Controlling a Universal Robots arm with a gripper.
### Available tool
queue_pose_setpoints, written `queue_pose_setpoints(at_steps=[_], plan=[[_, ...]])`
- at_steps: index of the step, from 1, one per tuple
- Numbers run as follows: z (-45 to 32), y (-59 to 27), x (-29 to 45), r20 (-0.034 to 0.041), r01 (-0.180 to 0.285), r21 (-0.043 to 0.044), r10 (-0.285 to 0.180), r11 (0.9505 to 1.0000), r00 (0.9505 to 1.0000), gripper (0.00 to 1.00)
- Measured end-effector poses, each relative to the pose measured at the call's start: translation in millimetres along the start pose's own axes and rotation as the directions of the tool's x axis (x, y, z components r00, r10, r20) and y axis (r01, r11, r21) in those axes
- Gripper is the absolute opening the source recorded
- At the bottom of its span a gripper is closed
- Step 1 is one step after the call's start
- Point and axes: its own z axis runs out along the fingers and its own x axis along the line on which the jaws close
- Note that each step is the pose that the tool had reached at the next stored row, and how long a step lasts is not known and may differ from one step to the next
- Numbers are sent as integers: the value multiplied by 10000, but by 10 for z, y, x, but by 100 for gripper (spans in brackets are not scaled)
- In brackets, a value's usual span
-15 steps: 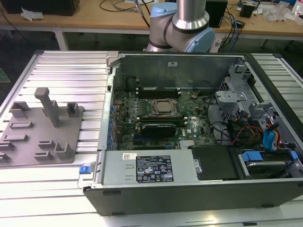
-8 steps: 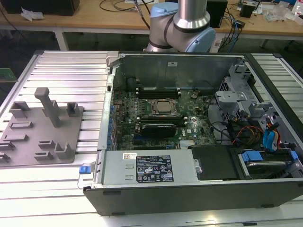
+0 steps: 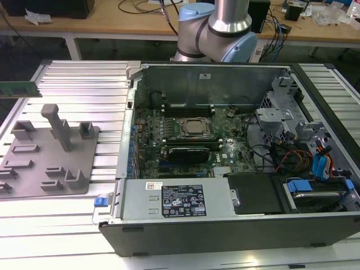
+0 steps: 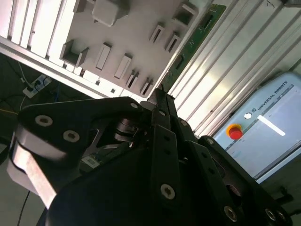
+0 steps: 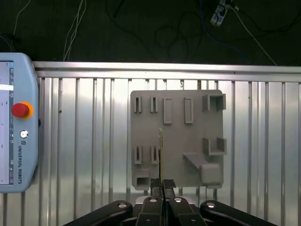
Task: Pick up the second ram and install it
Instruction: 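Pick up the second ram and move it above second insertion slot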
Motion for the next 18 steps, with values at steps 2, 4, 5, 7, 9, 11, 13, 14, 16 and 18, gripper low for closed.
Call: queue_pose_setpoints(at_steps=[2,4,5,7,9,11,13,14,16,18], plan=[[-3,-102,2,0,-1,-3,1,10000,10000,9],[-7,-222,4,0,0,-10,0,10000,10000,9],[-9,-264,5,-1,0,-12,0,10000,10000,9],[-11,-354,6,1,-1,-16,1,10000,10000,9],[-14,-425,7,0,-1,-22,1,10000,10000,9],[-16,-502,9,1,0,-24,0,10000,10000,9],[-19,-592,10,0,-1,-27,1,10000,10000,9],[-21,-642,11,0,-1,-29,1,10000,10000,9],[-22,-683,12,1,-1,-28,1,10000,10000,9],[-24,-772,13,1,0,-28,0,10000,10000,9]])
